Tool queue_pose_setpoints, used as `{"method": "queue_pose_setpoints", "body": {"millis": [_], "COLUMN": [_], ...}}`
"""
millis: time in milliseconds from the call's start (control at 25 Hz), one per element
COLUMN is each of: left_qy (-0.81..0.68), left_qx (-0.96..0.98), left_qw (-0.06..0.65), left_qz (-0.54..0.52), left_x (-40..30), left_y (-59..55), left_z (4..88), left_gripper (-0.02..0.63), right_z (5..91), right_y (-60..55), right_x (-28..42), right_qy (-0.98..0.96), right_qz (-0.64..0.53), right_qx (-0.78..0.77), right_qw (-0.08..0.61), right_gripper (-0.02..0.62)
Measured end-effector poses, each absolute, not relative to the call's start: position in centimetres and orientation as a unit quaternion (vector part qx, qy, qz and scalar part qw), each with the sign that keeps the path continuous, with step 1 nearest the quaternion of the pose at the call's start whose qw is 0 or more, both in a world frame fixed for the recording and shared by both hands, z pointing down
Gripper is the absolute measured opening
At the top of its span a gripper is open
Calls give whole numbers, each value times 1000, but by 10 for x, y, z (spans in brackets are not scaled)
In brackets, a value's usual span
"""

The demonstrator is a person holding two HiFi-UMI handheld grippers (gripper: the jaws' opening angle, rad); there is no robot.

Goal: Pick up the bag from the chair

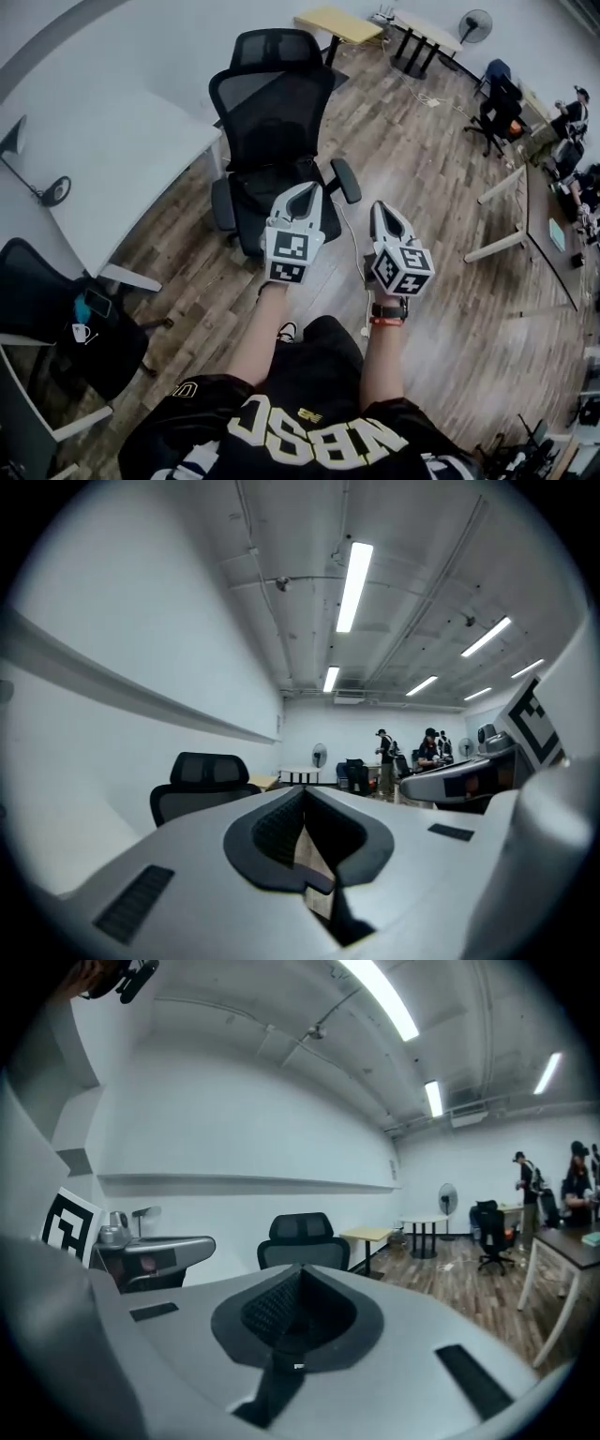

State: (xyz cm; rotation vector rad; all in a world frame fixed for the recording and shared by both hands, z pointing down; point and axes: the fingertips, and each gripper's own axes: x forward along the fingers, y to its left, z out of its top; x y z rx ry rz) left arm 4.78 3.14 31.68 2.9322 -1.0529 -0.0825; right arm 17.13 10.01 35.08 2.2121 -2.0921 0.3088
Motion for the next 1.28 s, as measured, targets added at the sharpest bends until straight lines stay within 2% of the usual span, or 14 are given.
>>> {"method": "queue_pose_setpoints", "body": {"millis": [200, 440, 760, 1120, 1280], "left_qy": [-403, -473, -531, -566, -553], "left_qx": [915, 881, 844, 811, 812], "left_qw": [34, 30, 61, 121, 160], "left_qz": [-15, 8, 39, 81, 102], "left_x": [6, -18, 8, 8, 14], "left_y": [-26, -113, -214, -251, -268], "left_z": [338, 360, 384, 453, 486], "left_gripper": [15, 15, 15, 17, 17], "right_z": [362, 385, 418, 477, 506], "right_y": [12, -99, -213, -266, -277], "right_x": [142, 121, 138, 136, 134], "right_qy": [-739, -796, -839, -850, -850], "right_qz": [106, 114, 154, 219, 263], "right_qx": [662, 590, 512, 465, 435], "right_qw": [73, 74, 96, 119, 139], "right_gripper": [9, 9, 9, 11, 51]}}
